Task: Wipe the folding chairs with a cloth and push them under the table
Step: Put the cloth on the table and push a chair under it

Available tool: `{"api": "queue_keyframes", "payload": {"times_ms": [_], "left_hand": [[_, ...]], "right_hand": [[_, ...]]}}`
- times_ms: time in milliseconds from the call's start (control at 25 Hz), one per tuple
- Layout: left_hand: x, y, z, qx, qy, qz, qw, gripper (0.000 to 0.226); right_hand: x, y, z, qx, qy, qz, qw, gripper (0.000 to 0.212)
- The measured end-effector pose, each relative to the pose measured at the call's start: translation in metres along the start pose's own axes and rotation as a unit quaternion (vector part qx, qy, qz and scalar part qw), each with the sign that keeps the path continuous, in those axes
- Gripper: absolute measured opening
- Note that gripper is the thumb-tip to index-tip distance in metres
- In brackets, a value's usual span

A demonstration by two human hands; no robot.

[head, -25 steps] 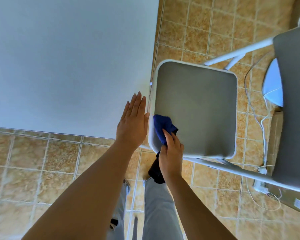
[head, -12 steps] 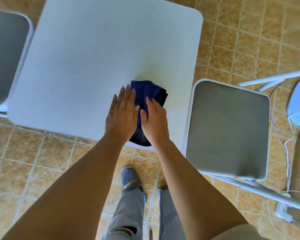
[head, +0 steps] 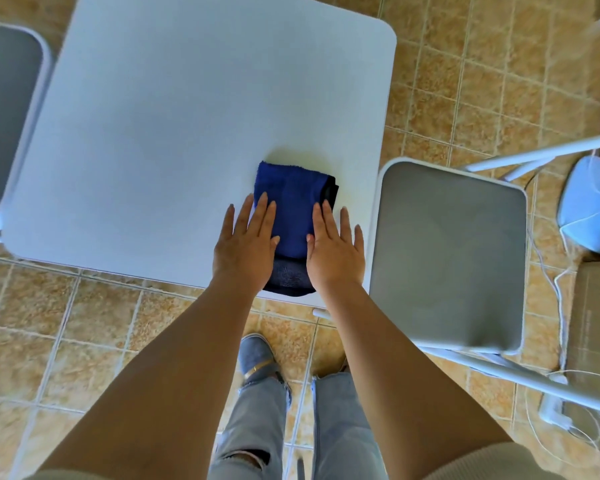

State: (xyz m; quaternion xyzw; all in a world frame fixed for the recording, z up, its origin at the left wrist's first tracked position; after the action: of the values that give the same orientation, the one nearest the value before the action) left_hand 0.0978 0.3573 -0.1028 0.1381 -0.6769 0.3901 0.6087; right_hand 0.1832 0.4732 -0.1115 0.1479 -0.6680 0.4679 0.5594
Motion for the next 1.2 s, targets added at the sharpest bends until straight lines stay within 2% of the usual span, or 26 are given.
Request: {"api": "queue_keyframes", "payload": {"times_ms": [160,400,600,840,1000,1200], "left_hand": [[0.02,-0.015,-0.002,-0.007,0.014,0.008,1.0,0.063],[0.076,-0.072,-0.042,-0.008,-0.023,-0.013,1.0,0.063],[0.118,-0.12,-0.111,-0.004,-0.061,-0.023,0.998,0.062],[0.156,-0.179,-0.225,0.023,-0.126,-0.043,0.991,0.06],[0.168,-0.202,-0.292,0.02,-0.149,-0.043,0.988,0.06],[0.192,-0.203,-0.36,-0.019,-0.2,-0.048,0.978,0.063]], "right_hand": [[0.022,-0.027,-0.02,0.006,0.044,-0.003,0.999,0.055],[0.075,-0.098,-0.083,-0.043,0.042,-0.03,0.998,0.055],[0.118,-0.156,-0.147,-0.033,0.08,-0.077,0.993,0.054],[0.161,-0.233,-0.272,-0.043,0.098,-0.113,0.988,0.053],[0.187,-0.257,-0.331,-0.036,0.065,-0.129,0.989,0.053],[0.215,-0.256,-0.385,-0.042,0.077,-0.153,0.984,0.053]]}}
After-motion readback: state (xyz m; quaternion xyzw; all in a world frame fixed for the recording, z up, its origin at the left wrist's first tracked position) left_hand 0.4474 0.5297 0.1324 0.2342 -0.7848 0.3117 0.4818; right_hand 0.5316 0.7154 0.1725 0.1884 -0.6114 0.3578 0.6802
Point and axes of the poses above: each hand's wrist, its own y-axis towards the middle knuckle, its own x-axis out of the back of the hand, z = x × y, the point moved 9 cm from there along y, towards the middle knuckle, and after that the axes turned 1 degree about z, right-handed, at the moved point
